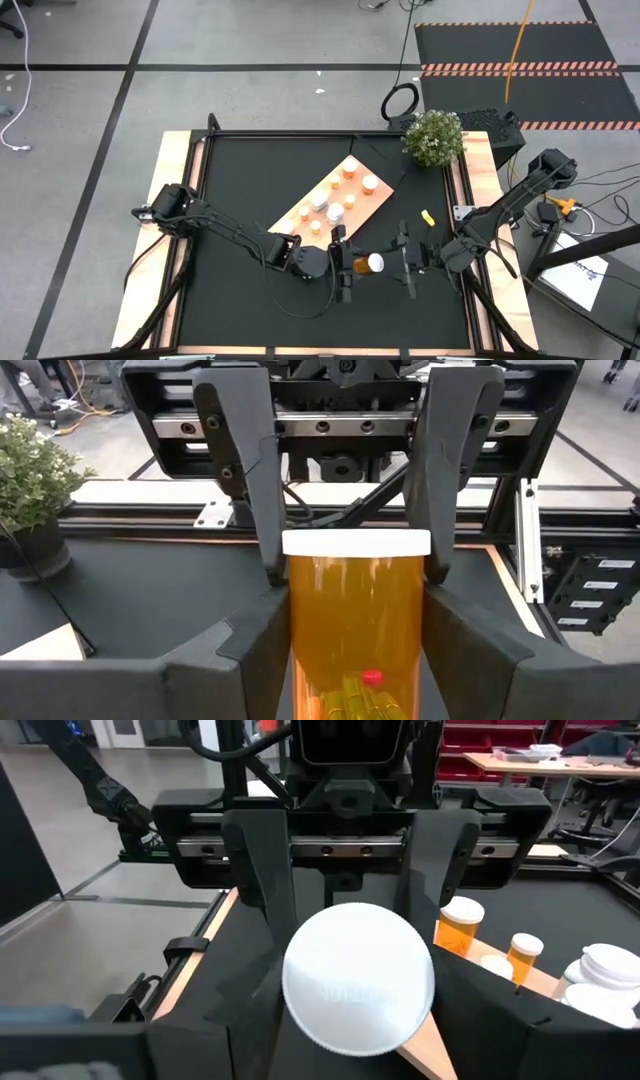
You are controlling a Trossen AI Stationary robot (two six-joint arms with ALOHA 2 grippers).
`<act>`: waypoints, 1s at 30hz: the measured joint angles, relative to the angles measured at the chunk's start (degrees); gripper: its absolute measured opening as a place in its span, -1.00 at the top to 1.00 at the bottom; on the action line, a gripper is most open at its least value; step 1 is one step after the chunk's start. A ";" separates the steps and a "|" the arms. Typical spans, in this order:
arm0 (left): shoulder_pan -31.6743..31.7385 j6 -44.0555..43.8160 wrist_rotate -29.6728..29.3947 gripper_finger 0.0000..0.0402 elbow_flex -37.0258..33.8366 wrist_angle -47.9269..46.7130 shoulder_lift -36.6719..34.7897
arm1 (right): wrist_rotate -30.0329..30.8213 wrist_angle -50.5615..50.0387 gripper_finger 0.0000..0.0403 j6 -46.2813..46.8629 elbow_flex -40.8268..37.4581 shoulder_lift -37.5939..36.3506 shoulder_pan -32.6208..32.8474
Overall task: Pick and place medicine bottles onto shelf by color
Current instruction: Align the large pill bottle with the other large pill bottle on the shelf
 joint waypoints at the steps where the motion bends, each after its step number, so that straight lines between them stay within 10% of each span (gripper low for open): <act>1: -0.15 0.01 -0.02 -0.04 0.02 -0.16 0.00 | 0.00 -0.03 -0.11 0.28 0.00 0.01 -0.01; 15: -3.10 0.47 -7.96 -0.95 0.00 -8.92 -5.32 | 0.02 0.82 -0.07 2.80 0.00 0.00 -0.02; 30: -10.54 -14.31 -36.56 -0.78 0.02 -41.66 -20.36 | -5.96 -5.18 -0.06 2.57 12.73 7.42 -8.51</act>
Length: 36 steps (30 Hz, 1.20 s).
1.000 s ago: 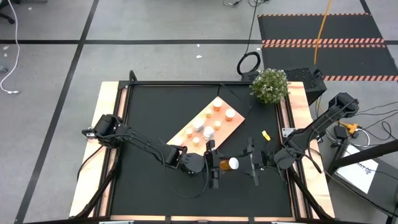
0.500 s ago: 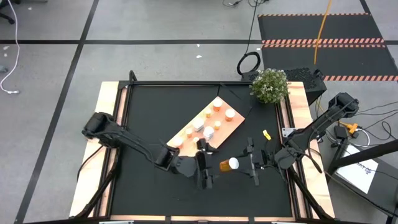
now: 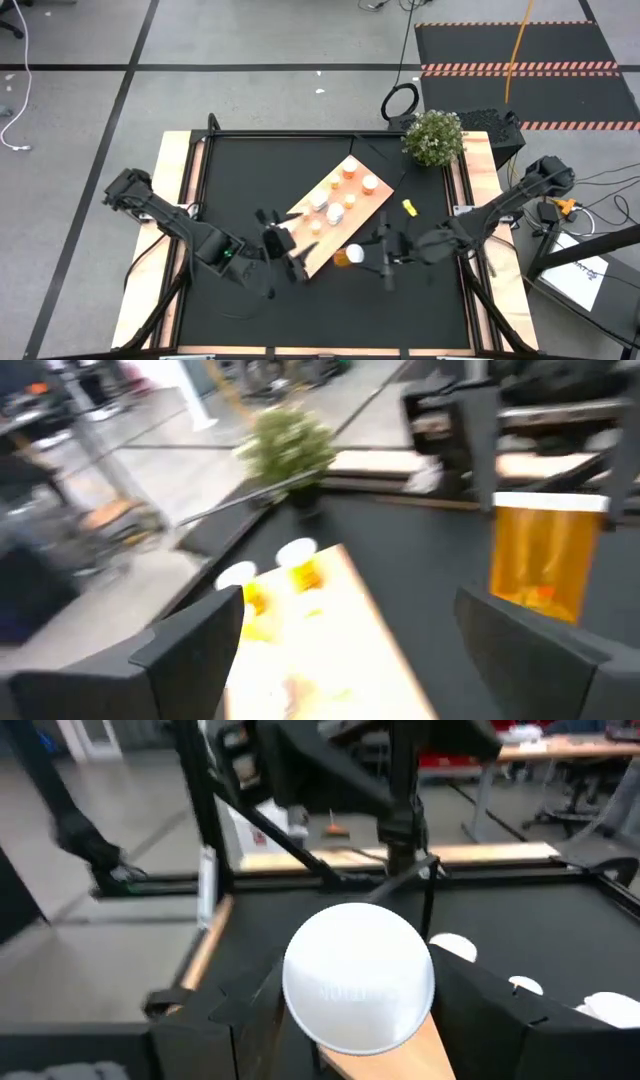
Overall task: Pick and place medicine bottles onto shelf by color
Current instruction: Align the large pill bottle with the other large pill bottle on the shelf
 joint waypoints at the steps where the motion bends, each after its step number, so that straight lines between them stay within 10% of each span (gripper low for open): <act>1: -0.36 -2.26 -1.30 -0.76 0.00 -3.33 -0.37 | -0.48 -1.53 -0.06 -0.02 1.75 1.56 -0.92; 9: -4.37 -19.38 -5.64 -0.52 -0.02 -24.34 -0.99 | -6.25 -9.94 -0.06 -1.68 13.86 12.13 -7.61; 21: -10.79 -24.27 -8.85 -0.11 -0.02 -31.30 -0.99 | -13.73 -18.97 -0.06 -3.41 20.58 17.87 -14.03; 36: -11.56 -24.14 -9.07 -0.08 -0.04 -31.16 -0.99 | -21.04 -13.94 -0.06 -4.77 19.64 26.83 -20.26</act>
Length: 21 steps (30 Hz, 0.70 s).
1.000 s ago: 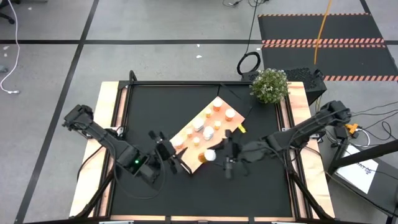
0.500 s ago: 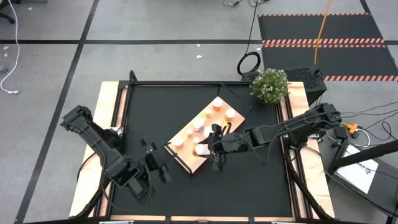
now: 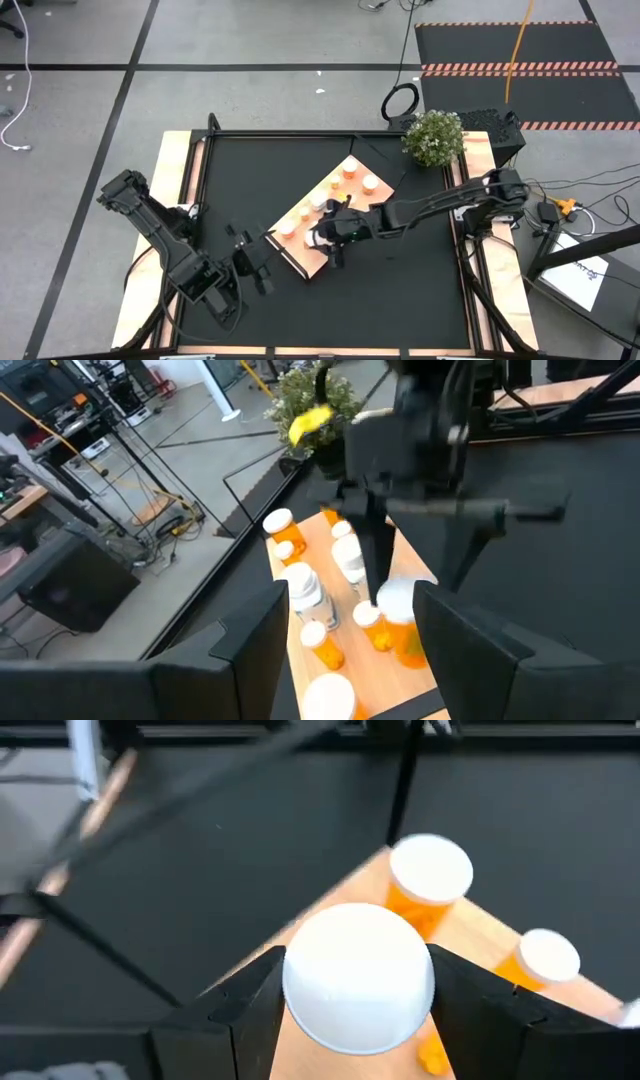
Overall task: Pick and place medicine bottles onto shelf by color
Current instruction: Align the large pill bottle with the other large pill bottle on the shelf
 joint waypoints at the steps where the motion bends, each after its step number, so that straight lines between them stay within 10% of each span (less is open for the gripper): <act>1: -0.04 0.02 0.02 -0.08 0.00 0.00 0.00 | -0.02 0.52 -0.06 -0.01 0.02 0.95 -0.19; 21: 0.07 0.72 0.04 -0.08 0.00 0.05 0.02 | -2.38 6.39 -0.09 -2.75 0.00 7.28 -0.30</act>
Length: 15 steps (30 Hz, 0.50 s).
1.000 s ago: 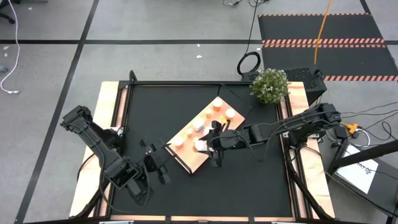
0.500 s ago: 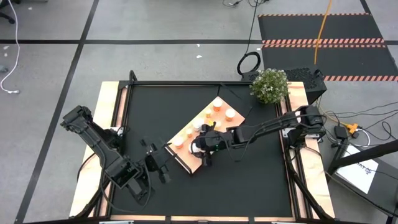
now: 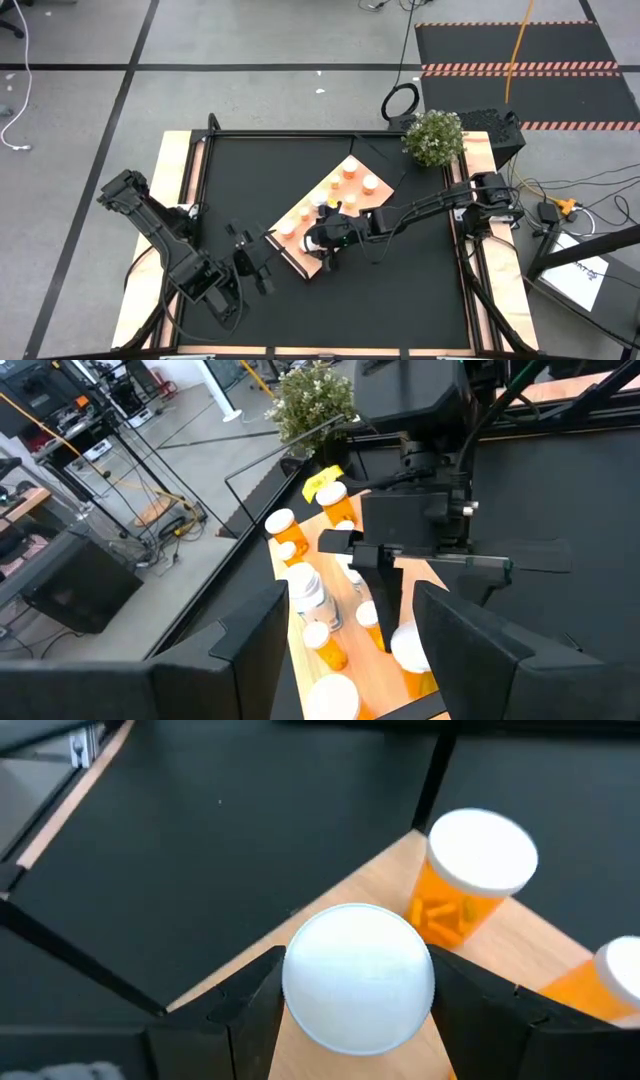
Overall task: Pick and place medicine bottles onto shelf by color
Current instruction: Align the large pill bottle with the other large pill bottle on the shelf
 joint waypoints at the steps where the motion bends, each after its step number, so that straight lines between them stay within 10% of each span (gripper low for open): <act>1: -0.02 -0.02 0.00 -0.08 0.00 0.04 0.00 | -0.02 0.26 -0.09 0.00 0.00 -0.02 0.00; 15: 0.00 0.54 0.02 -0.08 0.00 0.65 0.00 | -0.41 3.54 -0.10 -2.84 0.05 2.42 -0.20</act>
